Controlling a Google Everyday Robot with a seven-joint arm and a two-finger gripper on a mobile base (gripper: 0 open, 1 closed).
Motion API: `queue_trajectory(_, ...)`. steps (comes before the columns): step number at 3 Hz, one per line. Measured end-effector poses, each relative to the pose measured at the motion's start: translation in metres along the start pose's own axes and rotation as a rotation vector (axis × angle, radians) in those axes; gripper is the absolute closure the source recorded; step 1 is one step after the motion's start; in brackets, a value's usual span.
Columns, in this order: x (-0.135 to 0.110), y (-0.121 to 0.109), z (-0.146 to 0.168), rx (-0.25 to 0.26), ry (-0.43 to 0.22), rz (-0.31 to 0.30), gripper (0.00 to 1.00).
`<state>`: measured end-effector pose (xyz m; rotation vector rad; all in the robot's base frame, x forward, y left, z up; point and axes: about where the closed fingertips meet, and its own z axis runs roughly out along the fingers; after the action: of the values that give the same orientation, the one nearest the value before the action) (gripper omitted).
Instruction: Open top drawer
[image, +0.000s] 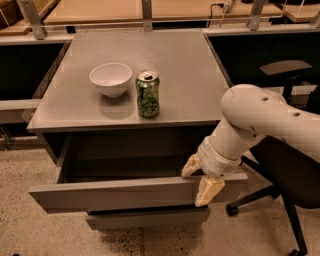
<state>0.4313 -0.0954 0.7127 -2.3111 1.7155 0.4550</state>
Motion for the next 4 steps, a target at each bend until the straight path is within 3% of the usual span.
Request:
queue_trajectory(1,-0.028,0.030,-0.015,-0.028,0.003,-0.048,0.38)
queue_trajectory(2,-0.043,0.040,-0.029,-0.003,0.044,-0.078,0.35)
queue_trajectory(3,-0.037,0.017,-0.037,0.064,0.115,-0.073,0.38)
queue_trajectory(4,-0.021,-0.007,-0.035,0.109,0.162,-0.048,0.62)
